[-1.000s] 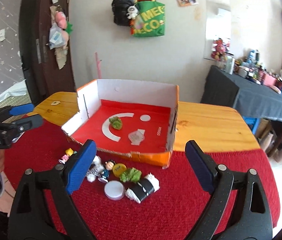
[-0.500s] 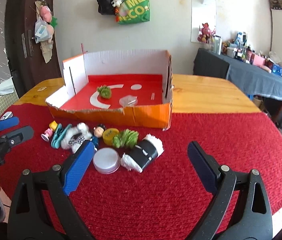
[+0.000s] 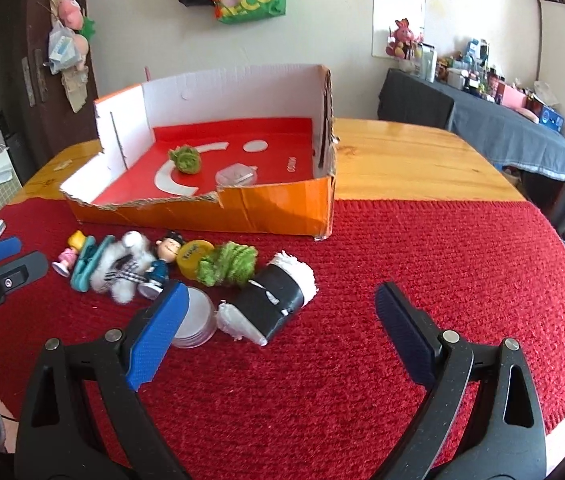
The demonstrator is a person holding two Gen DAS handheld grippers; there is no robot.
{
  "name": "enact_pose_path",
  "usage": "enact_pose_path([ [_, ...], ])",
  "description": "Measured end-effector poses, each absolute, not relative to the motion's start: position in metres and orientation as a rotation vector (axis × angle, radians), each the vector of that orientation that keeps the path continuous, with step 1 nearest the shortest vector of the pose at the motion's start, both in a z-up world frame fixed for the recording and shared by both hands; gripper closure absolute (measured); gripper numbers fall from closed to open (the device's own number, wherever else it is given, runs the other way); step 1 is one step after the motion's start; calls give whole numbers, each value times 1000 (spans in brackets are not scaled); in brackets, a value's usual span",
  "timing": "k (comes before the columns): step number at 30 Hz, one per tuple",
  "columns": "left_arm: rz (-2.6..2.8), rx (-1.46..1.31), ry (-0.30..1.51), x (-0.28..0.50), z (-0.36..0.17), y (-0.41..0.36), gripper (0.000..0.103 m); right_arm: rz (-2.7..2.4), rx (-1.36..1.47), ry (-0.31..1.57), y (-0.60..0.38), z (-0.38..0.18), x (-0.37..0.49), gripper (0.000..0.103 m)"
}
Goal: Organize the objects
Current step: 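Lift both tools out of the box and back over the rug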
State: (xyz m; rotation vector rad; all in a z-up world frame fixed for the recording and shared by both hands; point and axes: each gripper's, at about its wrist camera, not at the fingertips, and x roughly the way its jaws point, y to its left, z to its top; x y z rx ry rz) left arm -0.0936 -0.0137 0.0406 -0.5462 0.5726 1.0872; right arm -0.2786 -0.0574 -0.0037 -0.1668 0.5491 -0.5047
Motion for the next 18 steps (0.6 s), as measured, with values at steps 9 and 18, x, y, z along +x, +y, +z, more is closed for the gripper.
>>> enact_pose_path([
  [9, 1042, -589, 660, -98, 28, 8, 2, -539, -135, 648, -73, -9, -263, 7],
  [18, 1038, -567, 747, -99, 18, 20, 2, -572, -128, 699, -84, -10, -264, 8],
])
